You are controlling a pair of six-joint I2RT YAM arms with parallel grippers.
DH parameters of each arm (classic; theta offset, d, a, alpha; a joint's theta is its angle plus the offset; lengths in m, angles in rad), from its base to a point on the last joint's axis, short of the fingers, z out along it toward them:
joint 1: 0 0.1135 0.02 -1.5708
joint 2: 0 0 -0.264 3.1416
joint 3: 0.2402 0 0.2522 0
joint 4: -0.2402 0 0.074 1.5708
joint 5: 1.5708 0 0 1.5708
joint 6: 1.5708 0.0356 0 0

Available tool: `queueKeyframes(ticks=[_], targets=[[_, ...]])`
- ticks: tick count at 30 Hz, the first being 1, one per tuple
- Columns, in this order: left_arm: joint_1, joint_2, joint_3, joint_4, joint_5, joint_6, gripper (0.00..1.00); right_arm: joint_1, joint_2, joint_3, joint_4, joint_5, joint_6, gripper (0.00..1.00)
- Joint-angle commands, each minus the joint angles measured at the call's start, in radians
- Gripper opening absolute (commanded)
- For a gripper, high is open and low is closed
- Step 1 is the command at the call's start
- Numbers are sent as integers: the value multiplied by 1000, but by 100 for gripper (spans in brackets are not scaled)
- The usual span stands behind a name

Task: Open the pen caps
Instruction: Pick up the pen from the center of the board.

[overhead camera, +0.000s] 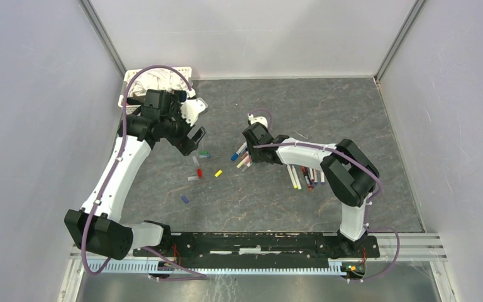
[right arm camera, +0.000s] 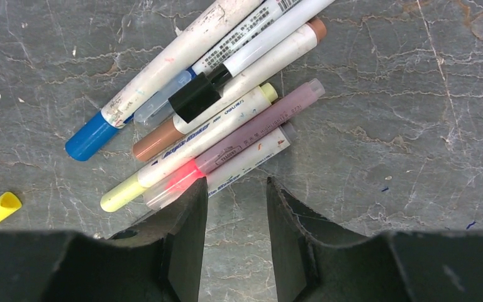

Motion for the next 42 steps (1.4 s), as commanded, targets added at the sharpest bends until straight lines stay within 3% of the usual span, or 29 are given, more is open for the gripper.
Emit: queueKeyframes(ticks=[1,15,35,42], targets=[[4,-33,-23,-1,44,5,100,3,-23,-61,17,30,59,45],[4,-35,-26,-11,63,10,100,3,-129,-101,75,-17,223,50],[4,-47,-52,-9,120,-11,100,7,25,18,-22,68,310,49],[4,-48,-54,-11,127,-8,100,9,0,-10,-45,123,270,35]])
